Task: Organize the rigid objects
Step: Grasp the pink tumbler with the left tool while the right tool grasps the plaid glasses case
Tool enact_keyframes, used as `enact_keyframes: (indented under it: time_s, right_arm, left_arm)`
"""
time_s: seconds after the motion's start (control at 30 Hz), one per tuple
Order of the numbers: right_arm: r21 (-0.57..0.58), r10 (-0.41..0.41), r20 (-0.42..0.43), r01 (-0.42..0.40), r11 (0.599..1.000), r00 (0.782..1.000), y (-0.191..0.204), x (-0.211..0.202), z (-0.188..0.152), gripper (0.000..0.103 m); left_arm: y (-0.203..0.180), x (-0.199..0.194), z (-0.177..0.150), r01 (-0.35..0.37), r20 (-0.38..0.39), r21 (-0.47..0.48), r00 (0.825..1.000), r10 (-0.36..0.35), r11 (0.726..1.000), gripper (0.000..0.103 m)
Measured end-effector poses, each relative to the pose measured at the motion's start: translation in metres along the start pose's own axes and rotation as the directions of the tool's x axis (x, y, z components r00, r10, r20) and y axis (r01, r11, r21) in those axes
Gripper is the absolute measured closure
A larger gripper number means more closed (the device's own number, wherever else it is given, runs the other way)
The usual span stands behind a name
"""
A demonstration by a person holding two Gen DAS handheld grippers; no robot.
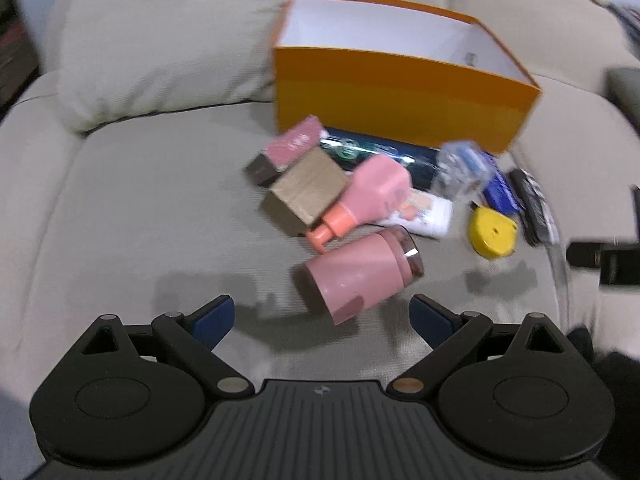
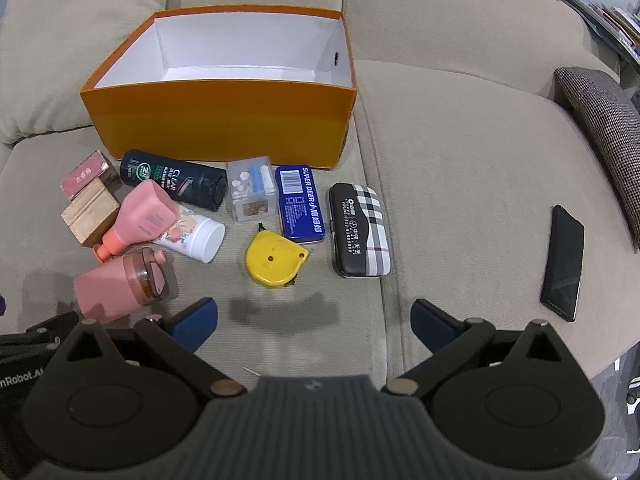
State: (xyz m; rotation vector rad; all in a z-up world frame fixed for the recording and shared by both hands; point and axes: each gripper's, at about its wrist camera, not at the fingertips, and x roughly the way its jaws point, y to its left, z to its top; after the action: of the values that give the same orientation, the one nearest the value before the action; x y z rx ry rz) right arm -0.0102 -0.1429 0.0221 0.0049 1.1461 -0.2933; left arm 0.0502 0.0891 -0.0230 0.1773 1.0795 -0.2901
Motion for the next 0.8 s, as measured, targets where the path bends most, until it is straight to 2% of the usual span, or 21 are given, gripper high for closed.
enact_keyframes:
  time_s: [0.1, 0.17, 0.3, 0.43, 0.57, 0.63, 0.8]
  right_arm:
    - [0.008, 0.006, -0.002, -0.006, 1.000, 1.000, -0.001, 0.000, 0.002, 0.001]
    - [0.014, 0.006, 0.002, -0.006, 1.000, 1.000, -0.002, 0.000, 0.003, 0.001]
    - [0.031, 0.010, 0.002, -0.010, 0.999, 1.000, -0.005, 0.000, 0.003, 0.001]
    - [0.039, 0.014, -0.003, -0.014, 0.999, 1.000, -0.009, 0.000, 0.003, 0.001]
    - [0.052, 0.017, -0.008, -0.017, 0.999, 1.000, -0.014, 0.001, 0.002, 0.001]
    - [0.057, 0.019, -0.012, -0.018, 0.998, 1.000, -0.016, 0.002, 0.002, 0.001]
    - [0.063, 0.022, -0.027, -0.020, 0.998, 0.999, -0.021, 0.007, 0.001, 0.001]
  left_arm:
    - [0.003, 0.011, -0.005, 0.007, -0.003, 0.088, 1.000, -0.007, 0.996, 0.000]
    - [0.005, 0.016, -0.007, 0.002, 0.005, 0.113, 1.000, -0.003, 0.994, 0.000]
    - [0.007, 0.020, -0.001, 0.096, 0.033, 0.128, 0.994, -0.101, 0.987, 0.000]
    - [-0.006, 0.031, 0.005, 0.184, 0.046, 0.246, 0.979, -0.201, 0.952, 0.000]
    - [-0.022, 0.055, 0.007, 0.182, 0.002, 0.346, 0.981, -0.195, 0.920, 0.000]
    - [-0.027, 0.064, 0.009, 0.169, 0.003, 0.376, 0.983, -0.183, 0.911, 0.000]
    - [-0.032, 0.081, 0.010, 0.195, -0.026, 0.439, 0.978, -0.205, 0.877, 0.000]
